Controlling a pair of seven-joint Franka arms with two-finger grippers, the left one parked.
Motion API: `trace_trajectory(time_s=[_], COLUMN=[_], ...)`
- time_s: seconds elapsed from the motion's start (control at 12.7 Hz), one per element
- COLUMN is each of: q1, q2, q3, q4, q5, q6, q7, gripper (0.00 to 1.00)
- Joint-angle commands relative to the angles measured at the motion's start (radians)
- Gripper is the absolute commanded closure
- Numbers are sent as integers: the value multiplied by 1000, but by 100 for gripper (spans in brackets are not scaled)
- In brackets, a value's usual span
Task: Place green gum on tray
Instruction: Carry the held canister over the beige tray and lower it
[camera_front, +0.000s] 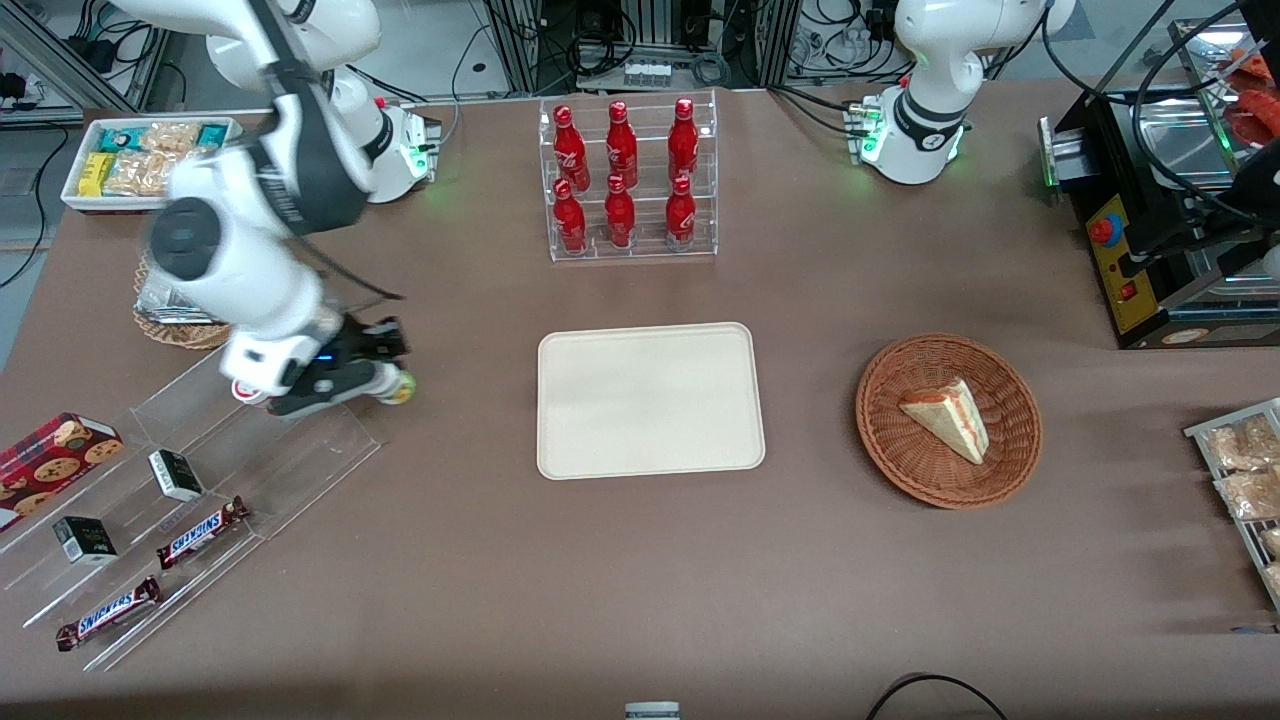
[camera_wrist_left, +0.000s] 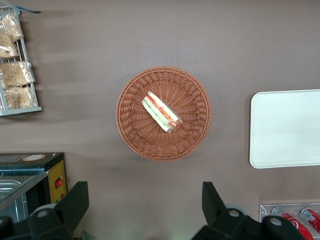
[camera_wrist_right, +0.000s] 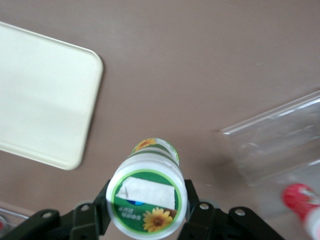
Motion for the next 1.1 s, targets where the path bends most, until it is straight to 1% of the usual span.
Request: trace_trajectory(time_s=[0.0, 0.24, 0.31, 0.55, 0.63, 0.79, 1.02], q1=[99, 214, 246, 321, 343, 381, 426], q2=[138, 285, 331, 448, 474, 523, 572], q3=[-14, -12, -14, -14, -12, -12, -12], q4=[140, 275, 317, 406, 412, 415, 417], q5=[39, 45, 68, 80, 86, 138, 143], q6=[-29, -24, -20, 6, 49, 141, 229], q7=[192, 403, 466, 623, 660, 705, 758], gripper=[100, 100, 100, 100, 100, 100, 100])
